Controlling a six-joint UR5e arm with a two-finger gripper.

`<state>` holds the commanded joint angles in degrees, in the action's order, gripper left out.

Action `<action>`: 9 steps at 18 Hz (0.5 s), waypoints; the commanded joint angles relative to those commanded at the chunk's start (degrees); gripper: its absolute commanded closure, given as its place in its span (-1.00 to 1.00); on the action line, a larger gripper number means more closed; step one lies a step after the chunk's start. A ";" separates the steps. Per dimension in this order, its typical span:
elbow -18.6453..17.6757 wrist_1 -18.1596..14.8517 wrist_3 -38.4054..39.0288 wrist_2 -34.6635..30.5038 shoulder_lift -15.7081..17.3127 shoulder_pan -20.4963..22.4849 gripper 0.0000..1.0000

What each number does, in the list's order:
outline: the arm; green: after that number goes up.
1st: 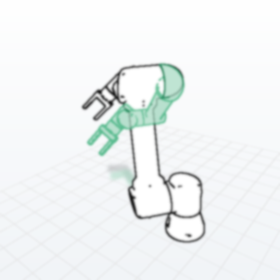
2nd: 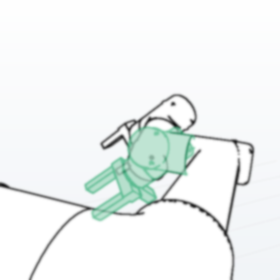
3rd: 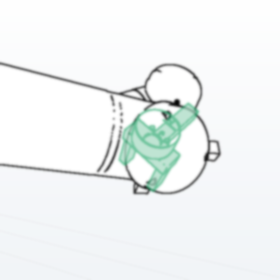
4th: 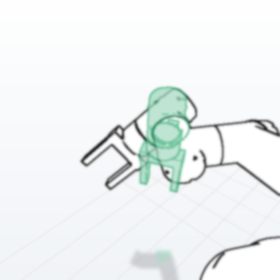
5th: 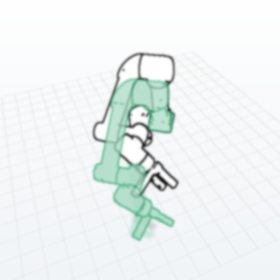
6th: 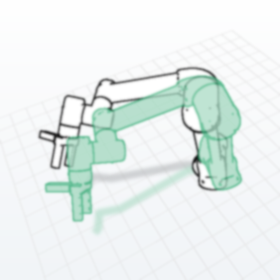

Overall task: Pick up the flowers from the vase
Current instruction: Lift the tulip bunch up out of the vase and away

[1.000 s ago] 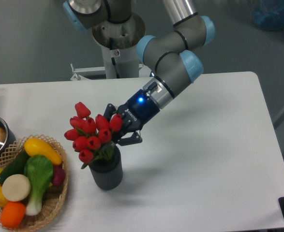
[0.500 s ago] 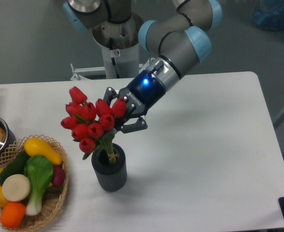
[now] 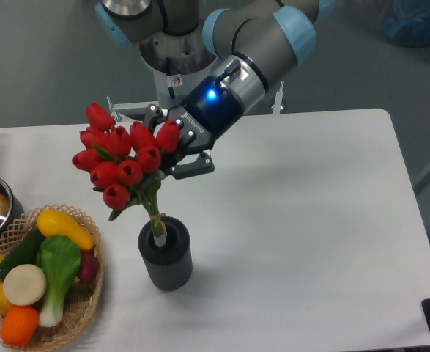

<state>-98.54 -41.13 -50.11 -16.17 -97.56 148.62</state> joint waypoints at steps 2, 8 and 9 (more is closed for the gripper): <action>1.15 0.00 1.07 0.00 0.09 0.26 0.51; 3.61 -0.18 6.69 -0.35 0.61 3.86 0.51; 4.14 -0.18 7.31 -0.35 0.88 4.82 0.51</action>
<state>-94.40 -41.31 -42.81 -16.52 -96.68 153.45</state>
